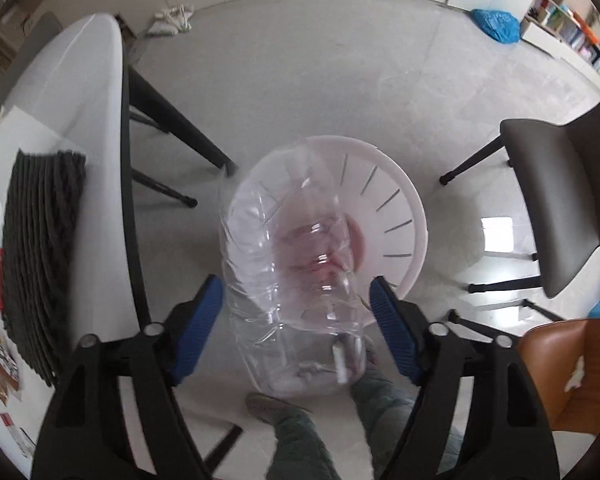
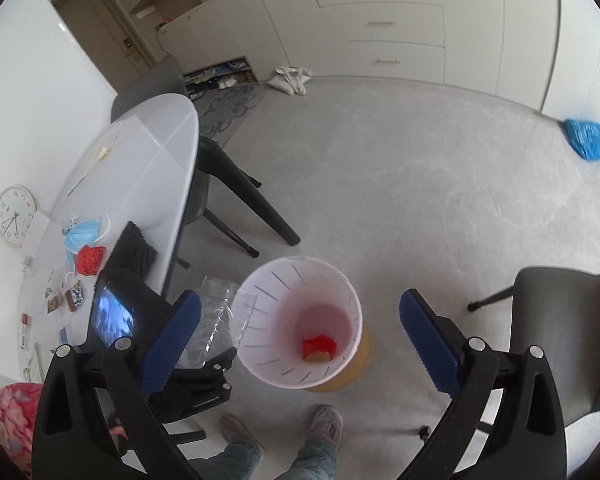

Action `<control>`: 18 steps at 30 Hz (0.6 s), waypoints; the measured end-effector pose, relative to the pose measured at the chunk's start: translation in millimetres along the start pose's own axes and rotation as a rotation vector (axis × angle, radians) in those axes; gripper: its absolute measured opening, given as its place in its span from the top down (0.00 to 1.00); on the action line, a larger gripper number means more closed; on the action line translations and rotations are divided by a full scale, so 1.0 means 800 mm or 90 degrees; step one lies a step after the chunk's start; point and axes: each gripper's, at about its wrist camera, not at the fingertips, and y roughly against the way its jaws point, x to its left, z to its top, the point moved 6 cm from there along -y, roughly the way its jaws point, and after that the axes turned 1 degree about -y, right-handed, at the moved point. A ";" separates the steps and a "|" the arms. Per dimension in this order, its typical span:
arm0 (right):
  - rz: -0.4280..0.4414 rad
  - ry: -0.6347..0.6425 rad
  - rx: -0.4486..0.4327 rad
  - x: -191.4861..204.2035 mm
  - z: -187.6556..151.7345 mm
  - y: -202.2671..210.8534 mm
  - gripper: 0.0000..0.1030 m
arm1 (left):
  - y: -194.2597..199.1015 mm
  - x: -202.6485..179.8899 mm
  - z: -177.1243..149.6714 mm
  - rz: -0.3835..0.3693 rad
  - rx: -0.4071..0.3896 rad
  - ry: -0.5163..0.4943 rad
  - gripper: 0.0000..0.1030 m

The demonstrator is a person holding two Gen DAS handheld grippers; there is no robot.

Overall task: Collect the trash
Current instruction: 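Carry both items over the white bin and open both tools to drop them, then move both empty tools back over the table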

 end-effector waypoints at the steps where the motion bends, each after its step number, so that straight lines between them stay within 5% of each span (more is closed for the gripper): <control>1: -0.002 -0.008 0.004 -0.007 -0.004 -0.001 0.04 | -0.001 -0.007 0.000 -0.018 0.001 -0.007 0.23; 6: -0.005 -0.017 -0.001 -0.017 -0.010 0.008 0.04 | 0.045 -0.009 0.008 -0.059 -0.044 0.025 0.23; 11: 0.011 0.011 -0.014 0.005 -0.001 0.022 0.04 | 0.160 0.025 0.000 -0.099 -0.138 0.080 0.16; 18: 0.081 0.104 -0.020 0.106 0.015 0.015 0.04 | 0.303 0.110 -0.054 -0.027 -0.258 0.152 0.08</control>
